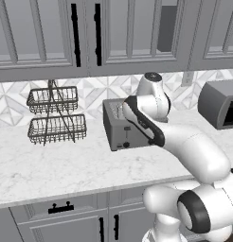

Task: Start the toaster. Once the lever pops up, take the bread to the plate on the dining counter.

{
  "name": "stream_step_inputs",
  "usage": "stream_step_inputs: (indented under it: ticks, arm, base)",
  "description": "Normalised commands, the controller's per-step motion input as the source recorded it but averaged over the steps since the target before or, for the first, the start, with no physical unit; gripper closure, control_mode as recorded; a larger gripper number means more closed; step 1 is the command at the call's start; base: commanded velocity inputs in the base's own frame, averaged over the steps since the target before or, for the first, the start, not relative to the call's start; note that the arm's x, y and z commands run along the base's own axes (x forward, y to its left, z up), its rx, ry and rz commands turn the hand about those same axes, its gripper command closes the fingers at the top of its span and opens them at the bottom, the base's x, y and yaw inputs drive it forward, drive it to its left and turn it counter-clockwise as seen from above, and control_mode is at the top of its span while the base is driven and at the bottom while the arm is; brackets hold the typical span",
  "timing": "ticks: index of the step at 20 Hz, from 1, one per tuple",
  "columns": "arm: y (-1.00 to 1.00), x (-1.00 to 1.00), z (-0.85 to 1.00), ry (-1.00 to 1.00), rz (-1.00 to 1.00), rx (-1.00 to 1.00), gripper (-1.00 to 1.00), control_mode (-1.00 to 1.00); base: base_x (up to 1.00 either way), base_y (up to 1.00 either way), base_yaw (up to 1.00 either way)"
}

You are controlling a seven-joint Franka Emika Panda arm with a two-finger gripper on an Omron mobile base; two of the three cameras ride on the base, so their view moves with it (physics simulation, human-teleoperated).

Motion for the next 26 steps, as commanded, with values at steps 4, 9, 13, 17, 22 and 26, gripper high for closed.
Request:
stream_step_inputs:
  ticks: [4, 9, 13, 17, 22, 26]
  arm:
    - [0.18, 0.33, -0.21, 0.0, 0.0, 0.0, 1.0, -1.0]
    - [0.03, 0.43, -0.31, -0.01, -0.01, 0.0, 1.0, -1.0]
    - [0.12, 0.38, -0.29, 0.03, -0.17, -0.02, 1.0, -1.0]
    - [0.0, 0.23, -0.22, 0.02, -0.27, 0.0, 1.0, -1.0]
    - [0.0, 0.16, -0.06, 0.0, -0.04, 0.0, 1.0, -1.0]
    - [0.02, 0.35, -0.32, 0.02, 0.0, 0.0, 1.0, -1.0]
  base:
    - [0.0, 0.0, 0.0]
    - [0.0, 0.0, 0.0]
    - [0.0, 0.0, 0.0]
    - [0.0, 0.0, 0.0]
    - [0.0, 0.0, 0.0]
    - [0.0, 0.0, 0.0]
